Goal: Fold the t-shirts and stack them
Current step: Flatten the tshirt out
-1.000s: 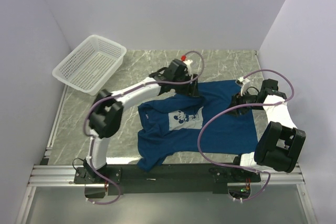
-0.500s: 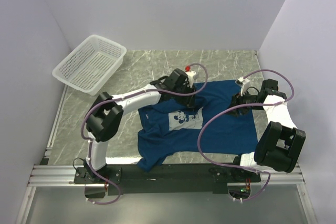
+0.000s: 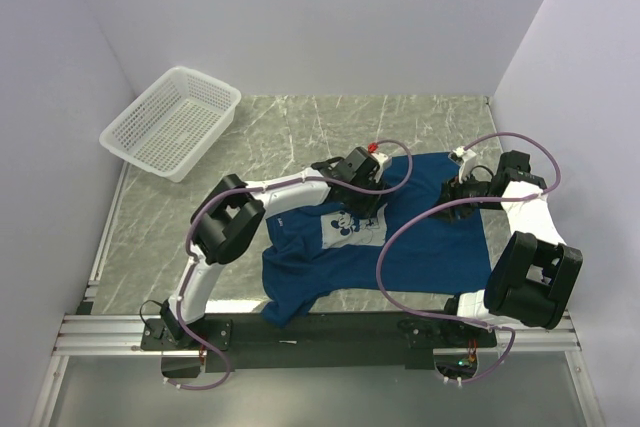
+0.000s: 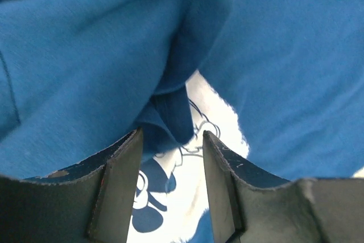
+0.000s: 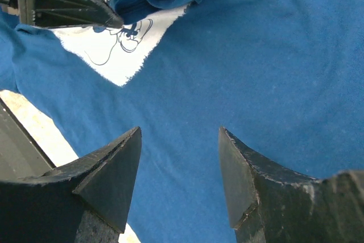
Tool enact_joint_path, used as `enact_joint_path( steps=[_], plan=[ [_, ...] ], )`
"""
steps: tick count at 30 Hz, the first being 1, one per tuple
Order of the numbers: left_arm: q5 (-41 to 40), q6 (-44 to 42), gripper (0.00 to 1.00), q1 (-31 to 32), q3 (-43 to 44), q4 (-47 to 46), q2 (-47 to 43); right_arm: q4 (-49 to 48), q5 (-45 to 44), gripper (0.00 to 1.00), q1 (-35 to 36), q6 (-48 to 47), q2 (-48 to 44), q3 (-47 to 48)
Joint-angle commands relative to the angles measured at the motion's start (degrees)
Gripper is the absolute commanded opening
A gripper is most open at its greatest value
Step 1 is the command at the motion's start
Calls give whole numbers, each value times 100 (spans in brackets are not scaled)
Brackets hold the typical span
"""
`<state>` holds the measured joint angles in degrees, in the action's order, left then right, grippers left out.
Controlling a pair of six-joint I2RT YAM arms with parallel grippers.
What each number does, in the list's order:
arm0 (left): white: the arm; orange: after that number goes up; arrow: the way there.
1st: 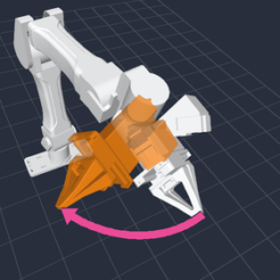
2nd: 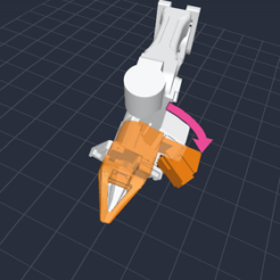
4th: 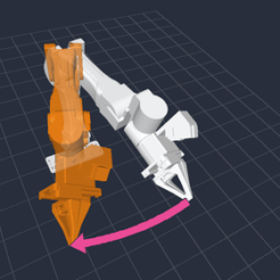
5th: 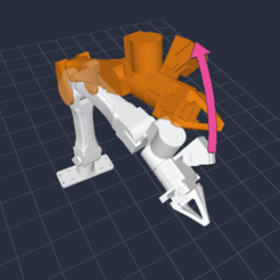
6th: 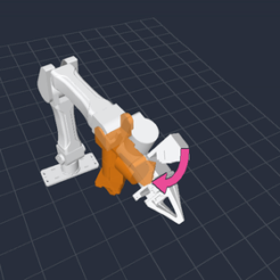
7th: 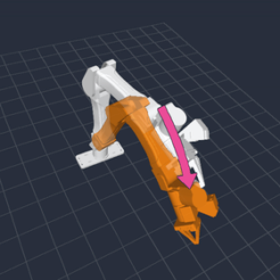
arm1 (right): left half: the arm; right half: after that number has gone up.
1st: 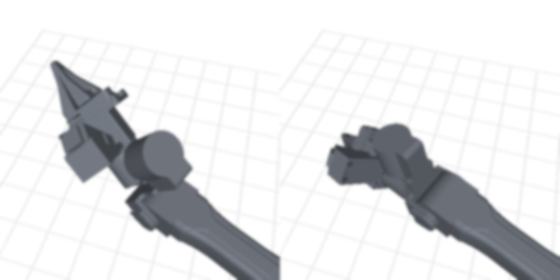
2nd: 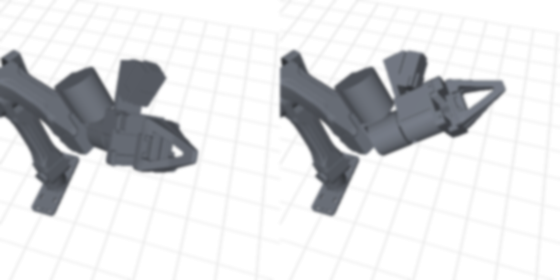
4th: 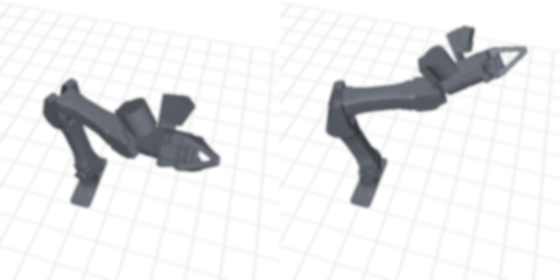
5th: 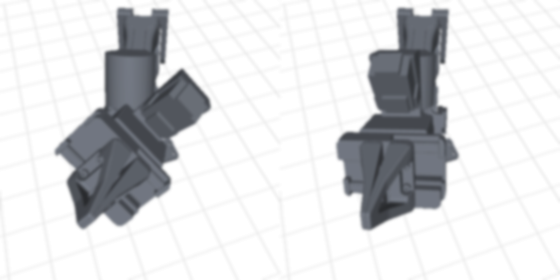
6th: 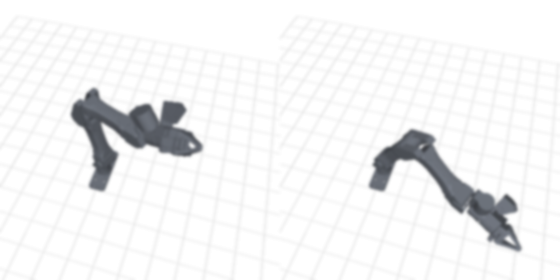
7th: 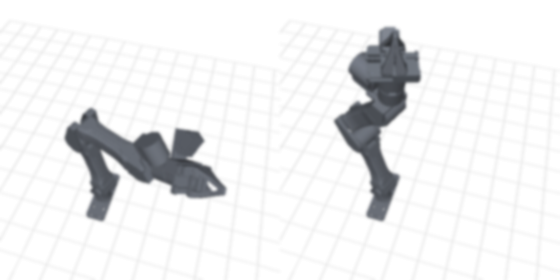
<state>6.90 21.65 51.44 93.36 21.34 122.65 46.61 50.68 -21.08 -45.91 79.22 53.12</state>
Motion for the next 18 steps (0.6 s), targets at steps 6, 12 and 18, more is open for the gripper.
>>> enact_joint_path(
  steps=[6,12,18],
  plan=[
    [-365,-187,50,59,534,195,259,24,162,63,-63,-76,-82,58],
    [-224,-179,29,68,578,248,286,32,171,63,-72,-76,-82,75],
    [-311,-135,3,59,639,326,6,41,171,63,-80,-76,-100,84]
  ],
)
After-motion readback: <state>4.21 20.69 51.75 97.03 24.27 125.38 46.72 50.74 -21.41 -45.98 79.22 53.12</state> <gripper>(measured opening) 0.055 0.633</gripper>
